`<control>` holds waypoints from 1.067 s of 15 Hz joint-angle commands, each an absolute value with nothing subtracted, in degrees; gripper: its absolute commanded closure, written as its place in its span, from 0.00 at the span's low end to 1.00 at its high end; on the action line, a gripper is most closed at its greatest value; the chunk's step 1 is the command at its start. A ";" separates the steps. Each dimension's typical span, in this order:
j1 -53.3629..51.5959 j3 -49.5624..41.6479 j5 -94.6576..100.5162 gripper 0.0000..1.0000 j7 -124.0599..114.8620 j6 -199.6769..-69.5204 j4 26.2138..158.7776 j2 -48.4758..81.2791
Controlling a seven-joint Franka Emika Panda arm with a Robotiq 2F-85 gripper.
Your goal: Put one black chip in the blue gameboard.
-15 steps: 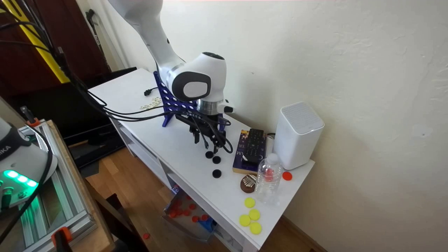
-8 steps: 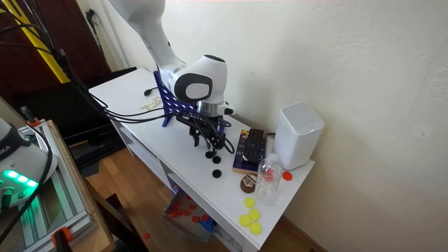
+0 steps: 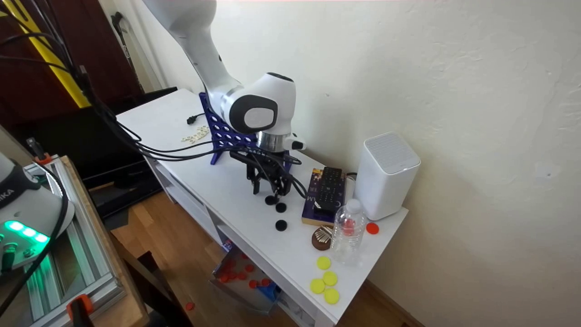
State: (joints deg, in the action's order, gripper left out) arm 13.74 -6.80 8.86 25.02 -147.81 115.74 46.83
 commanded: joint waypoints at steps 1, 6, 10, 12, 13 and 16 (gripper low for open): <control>14.17 -6.44 10.18 0.09 23.99 -146.24 114.21 47.59; 14.64 -6.06 9.69 0.03 24.11 -146.35 113.89 47.59; 14.50 -6.30 10.02 0.42 24.15 -146.23 113.82 47.69; 14.49 -6.38 10.07 0.56 24.15 -146.27 113.68 47.70; 14.55 -6.42 10.04 0.62 24.14 -146.33 113.52 47.72; 14.60 -6.38 10.05 0.62 24.21 -146.11 113.24 47.67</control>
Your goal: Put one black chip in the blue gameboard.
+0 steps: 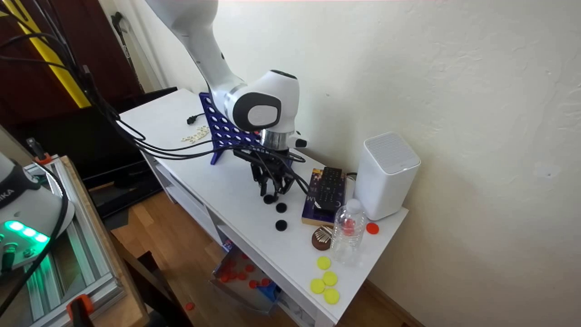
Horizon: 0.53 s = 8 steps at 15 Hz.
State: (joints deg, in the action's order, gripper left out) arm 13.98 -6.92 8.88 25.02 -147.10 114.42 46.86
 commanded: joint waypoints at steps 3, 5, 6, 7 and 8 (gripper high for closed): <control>14.53 -6.37 10.11 0.91 24.25 -145.64 113.11 47.42; 14.55 -6.38 10.12 0.91 24.26 -145.66 113.04 47.60; 14.58 -6.35 10.10 0.91 24.29 -145.65 113.00 47.64; 14.68 -6.26 10.04 0.91 24.42 -145.65 113.11 47.48; 14.87 -6.09 9.91 0.91 24.60 -145.83 113.32 47.23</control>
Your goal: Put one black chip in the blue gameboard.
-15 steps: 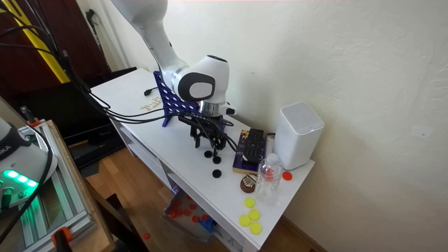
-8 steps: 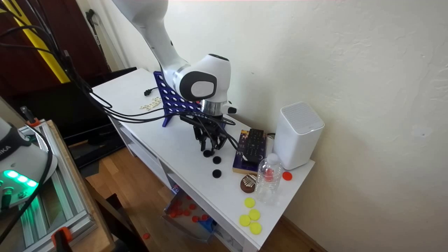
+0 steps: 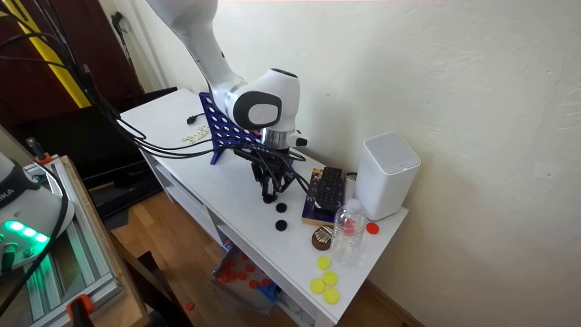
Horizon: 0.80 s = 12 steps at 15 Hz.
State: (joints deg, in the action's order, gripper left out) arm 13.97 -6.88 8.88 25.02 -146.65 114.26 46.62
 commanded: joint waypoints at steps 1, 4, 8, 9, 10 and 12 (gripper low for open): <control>15.17 -5.89 9.70 0.91 24.81 -146.46 114.13 46.35; 16.56 -5.16 9.01 0.91 25.67 -148.94 117.30 42.66; 19.73 -3.44 7.89 0.91 27.32 -155.47 123.47 35.66; 20.68 -2.83 7.53 0.91 27.81 -157.10 125.15 33.76; 21.78 -2.01 7.16 0.91 28.58 -159.04 127.22 31.53; 24.58 0.50 5.80 0.91 30.84 -162.86 131.24 27.27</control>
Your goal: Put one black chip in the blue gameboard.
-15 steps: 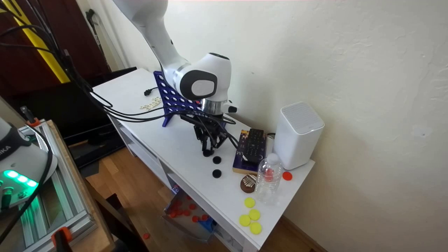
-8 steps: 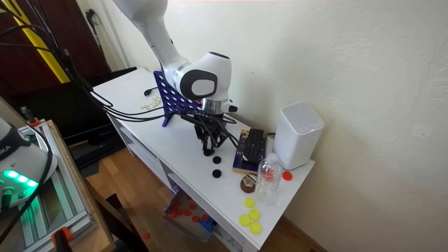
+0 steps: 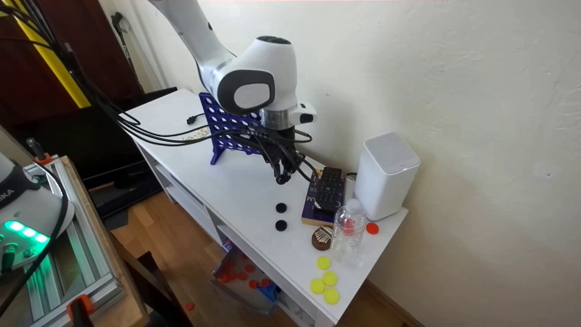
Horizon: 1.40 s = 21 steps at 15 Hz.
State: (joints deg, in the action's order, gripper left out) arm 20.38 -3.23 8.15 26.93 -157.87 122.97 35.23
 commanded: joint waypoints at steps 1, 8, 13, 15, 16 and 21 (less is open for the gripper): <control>26.21 2.06 4.92 0.91 32.26 -164.42 133.33 25.00; 41.53 20.93 -12.84 0.91 48.08 -171.40 141.82 15.56; 57.24 40.16 -27.72 0.91 61.10 -172.16 142.06 14.06; 62.27 45.95 -32.47 0.91 65.65 -171.87 141.45 14.34; 64.50 48.36 -34.27 0.91 67.59 -171.64 141.35 14.32; 74.68 58.63 -40.80 0.91 75.95 -171.11 141.40 14.74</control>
